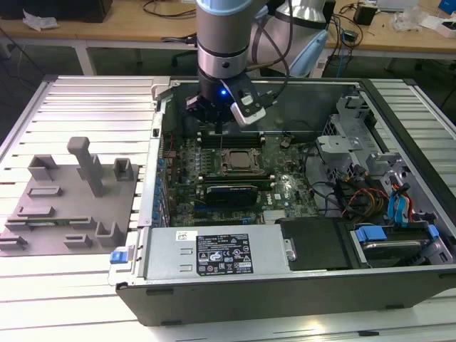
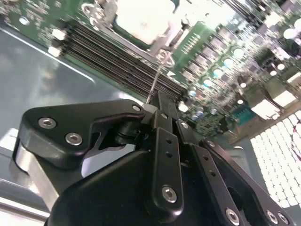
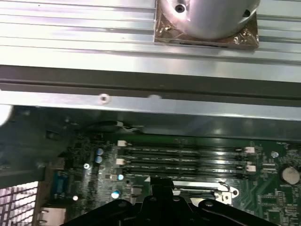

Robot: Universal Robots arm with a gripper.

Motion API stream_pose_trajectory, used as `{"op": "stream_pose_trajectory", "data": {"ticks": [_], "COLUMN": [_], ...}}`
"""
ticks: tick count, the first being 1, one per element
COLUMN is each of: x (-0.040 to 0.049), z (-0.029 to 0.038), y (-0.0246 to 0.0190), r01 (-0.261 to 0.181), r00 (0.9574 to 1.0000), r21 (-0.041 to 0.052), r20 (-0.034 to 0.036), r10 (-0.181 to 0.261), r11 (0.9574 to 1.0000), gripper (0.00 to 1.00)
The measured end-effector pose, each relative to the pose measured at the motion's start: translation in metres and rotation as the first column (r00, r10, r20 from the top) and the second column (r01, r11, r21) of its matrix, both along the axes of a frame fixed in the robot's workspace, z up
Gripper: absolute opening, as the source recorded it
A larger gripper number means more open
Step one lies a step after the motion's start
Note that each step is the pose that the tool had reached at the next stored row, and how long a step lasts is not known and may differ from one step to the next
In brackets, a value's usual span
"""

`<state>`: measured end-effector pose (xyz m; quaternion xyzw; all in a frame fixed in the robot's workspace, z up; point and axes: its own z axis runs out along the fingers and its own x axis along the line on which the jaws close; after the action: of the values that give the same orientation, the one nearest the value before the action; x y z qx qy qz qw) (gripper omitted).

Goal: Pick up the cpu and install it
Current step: 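Install the first cpu locking lever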

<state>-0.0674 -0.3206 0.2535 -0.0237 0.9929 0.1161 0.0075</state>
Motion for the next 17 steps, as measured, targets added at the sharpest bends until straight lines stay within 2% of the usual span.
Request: {"op": "stream_pose_trajectory", "data": {"ticks": [3,10,12,15,17], "x": [0.0063,0.0073,0.0077,0.0080,0.0080], "z": [0.0001,-0.0003,-0.0013,-0.0050,-0.0071], "y": [-0.0003,-0.0004,-0.0004,-0.0004,-0.0004], "r01": [0.000,0.003,0.017,0.068,0.102], "r00": [1.0000,1.0000,0.9999,0.9977,0.9947], "r21": [-0.0001,0.0000,0.0001,0.0000,0.0000], "r20": [-0.0008,-0.0009,-0.0008,-0.0010,-0.0010], "r10": [0.000,-0.003,-0.017,-0.068,-0.102], "r11": [1.0000,1.0000,0.9999,0.9977,0.9947], "gripper": [0.11,0.11,0.11,0.11,0.11]}}
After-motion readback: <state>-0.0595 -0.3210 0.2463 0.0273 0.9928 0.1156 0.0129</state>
